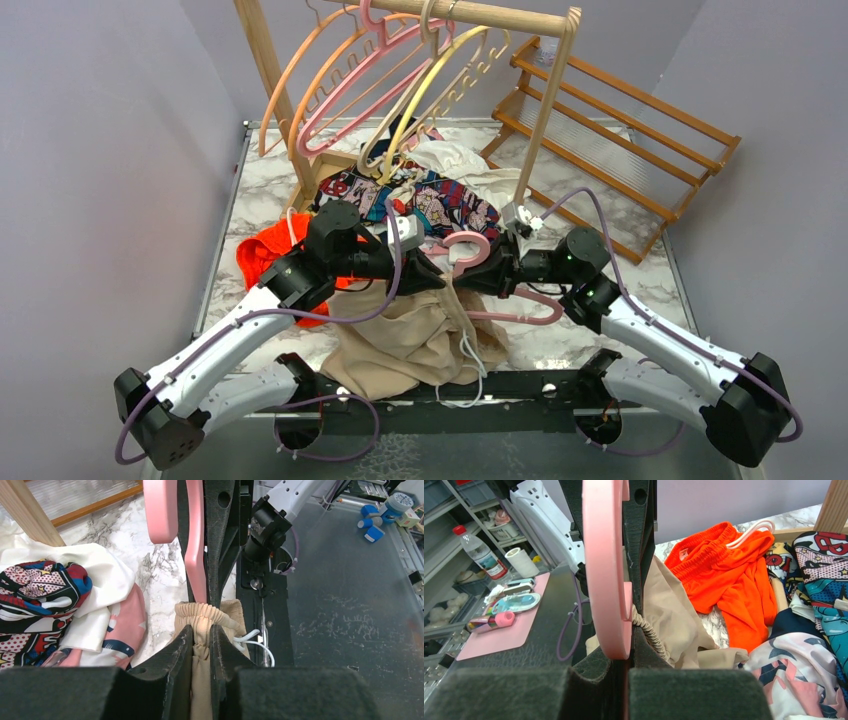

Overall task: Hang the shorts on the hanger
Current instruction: Hang the shorts on the hanger.

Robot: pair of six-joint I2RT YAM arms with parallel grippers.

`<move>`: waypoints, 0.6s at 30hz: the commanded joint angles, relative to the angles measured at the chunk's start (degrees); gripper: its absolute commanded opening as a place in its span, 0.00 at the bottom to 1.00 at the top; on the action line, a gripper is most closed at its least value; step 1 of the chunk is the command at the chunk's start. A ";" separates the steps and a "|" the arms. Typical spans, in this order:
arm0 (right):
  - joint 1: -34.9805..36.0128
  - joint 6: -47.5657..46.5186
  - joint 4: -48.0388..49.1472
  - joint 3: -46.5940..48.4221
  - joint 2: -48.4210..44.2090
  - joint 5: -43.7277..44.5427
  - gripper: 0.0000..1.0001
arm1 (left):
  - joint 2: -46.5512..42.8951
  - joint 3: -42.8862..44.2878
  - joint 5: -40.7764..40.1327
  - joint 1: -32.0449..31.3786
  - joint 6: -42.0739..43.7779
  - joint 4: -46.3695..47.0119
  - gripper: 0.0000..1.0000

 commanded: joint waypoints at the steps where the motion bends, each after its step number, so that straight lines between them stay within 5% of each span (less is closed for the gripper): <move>1: 0.16 0.42 2.75 0.85 0.04 -0.02 0.01 | -0.55 0.26 0.16 -0.52 0.70 2.30 0.17; 10: 0.18 0.29 2.27 0.60 -0.59 0.26 0.01 | -2.23 0.35 -0.62 -0.54 -0.48 5.17 0.00; 18: 0.18 0.07 1.60 -0.21 -1.69 0.80 0.01 | -5.25 -0.91 -5.00 -0.55 -1.84 8.55 0.00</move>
